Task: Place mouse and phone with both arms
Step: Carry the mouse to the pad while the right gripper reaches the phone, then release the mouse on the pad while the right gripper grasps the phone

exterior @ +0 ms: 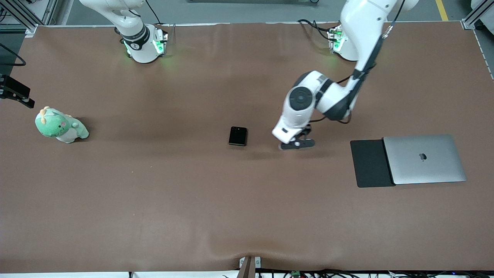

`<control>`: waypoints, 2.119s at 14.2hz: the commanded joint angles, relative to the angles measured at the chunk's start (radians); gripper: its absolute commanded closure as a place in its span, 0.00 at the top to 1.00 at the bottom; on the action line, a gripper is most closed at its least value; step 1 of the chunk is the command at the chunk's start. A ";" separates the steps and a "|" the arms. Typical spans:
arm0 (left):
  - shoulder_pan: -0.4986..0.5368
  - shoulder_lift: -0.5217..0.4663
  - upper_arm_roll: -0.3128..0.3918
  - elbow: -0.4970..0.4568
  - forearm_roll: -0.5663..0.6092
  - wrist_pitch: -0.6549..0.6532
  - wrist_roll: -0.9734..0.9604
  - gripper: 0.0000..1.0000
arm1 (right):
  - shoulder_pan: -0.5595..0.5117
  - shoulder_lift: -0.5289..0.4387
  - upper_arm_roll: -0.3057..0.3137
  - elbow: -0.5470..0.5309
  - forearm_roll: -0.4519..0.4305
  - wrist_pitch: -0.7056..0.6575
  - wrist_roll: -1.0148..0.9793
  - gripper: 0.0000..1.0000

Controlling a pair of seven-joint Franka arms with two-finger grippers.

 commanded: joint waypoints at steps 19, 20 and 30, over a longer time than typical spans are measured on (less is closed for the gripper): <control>0.562 0.128 -0.009 0.093 -0.058 0.035 0.766 0.51 | 0.593 0.336 0.016 -0.099 0.149 0.279 0.648 1.00; 0.572 0.133 -0.007 0.093 -0.057 0.037 0.773 0.51 | 0.616 0.361 0.016 -0.122 0.155 0.328 0.670 1.00; 0.585 0.193 -0.008 0.088 -0.058 0.078 0.772 0.81 | 0.725 0.479 0.016 -0.376 0.214 0.849 0.811 1.00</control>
